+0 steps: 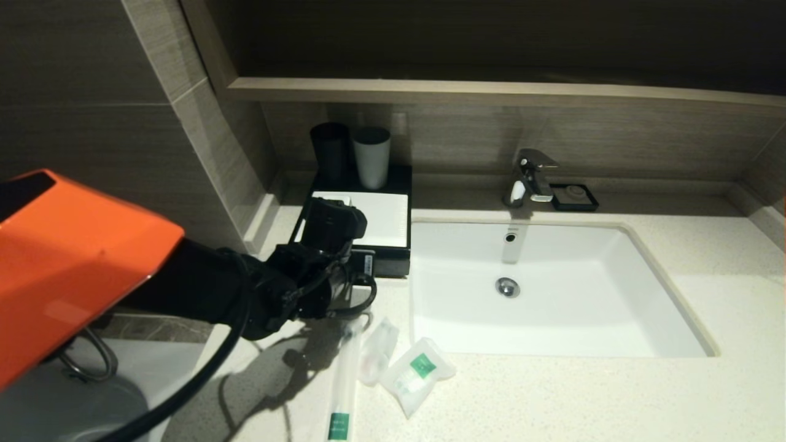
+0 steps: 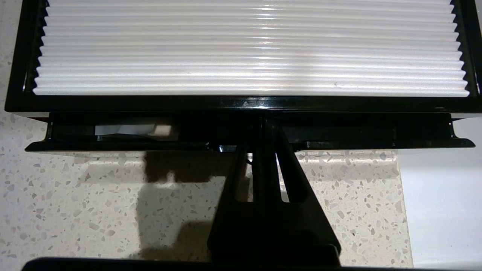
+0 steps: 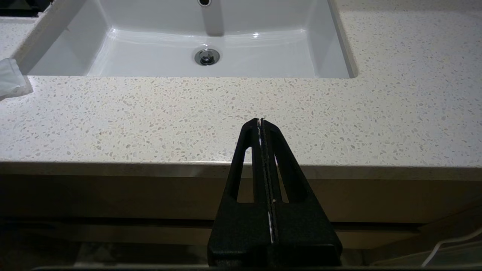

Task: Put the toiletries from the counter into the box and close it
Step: Open the drawer

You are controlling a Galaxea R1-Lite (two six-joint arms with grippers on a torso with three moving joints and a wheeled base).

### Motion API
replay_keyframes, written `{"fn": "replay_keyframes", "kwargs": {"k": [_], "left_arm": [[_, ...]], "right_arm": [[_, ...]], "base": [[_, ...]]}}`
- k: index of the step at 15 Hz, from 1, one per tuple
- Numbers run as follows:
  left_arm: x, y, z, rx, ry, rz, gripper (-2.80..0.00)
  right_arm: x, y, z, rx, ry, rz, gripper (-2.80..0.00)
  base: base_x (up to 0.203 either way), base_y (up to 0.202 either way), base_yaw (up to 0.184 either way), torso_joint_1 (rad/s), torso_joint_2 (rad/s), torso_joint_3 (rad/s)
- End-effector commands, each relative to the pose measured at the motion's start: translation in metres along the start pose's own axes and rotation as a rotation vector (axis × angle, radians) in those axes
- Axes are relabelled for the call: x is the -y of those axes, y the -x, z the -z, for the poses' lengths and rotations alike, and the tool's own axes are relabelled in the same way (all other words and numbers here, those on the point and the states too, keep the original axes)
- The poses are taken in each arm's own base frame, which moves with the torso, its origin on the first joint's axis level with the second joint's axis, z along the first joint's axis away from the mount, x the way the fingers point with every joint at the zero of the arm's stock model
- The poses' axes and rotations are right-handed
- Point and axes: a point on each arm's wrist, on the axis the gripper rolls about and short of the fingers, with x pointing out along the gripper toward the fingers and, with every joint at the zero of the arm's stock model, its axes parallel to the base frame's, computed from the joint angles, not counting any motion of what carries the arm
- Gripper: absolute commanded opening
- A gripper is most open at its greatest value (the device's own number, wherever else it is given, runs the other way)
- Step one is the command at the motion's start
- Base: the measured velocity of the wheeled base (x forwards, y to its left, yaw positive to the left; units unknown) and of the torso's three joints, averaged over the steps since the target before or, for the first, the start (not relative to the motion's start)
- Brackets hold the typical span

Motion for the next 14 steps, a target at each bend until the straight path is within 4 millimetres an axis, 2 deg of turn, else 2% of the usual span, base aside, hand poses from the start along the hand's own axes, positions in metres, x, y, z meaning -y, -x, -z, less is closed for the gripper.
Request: {"fn": "replay_keyframes", "kwargs": {"k": [1,14], "left_arm": [[-0.0003,0.0013,-0.0011,0.004,-0.001,-0.002,-2.8],[0.001,-0.0042,0.0027,-0.002,-0.018,-0.004,-2.8]], "right_arm": [[0.0,-0.0001,0.0001,-0.001,0.0,0.0,-2.8],[0.0,-0.0001,0.0001,-0.001,0.0,0.0,-2.8]], "base": [[0.0,0.0,0.0,0.0,0.0,0.0],[0.0,0.0,0.0,0.0,0.0,0.0]]}}
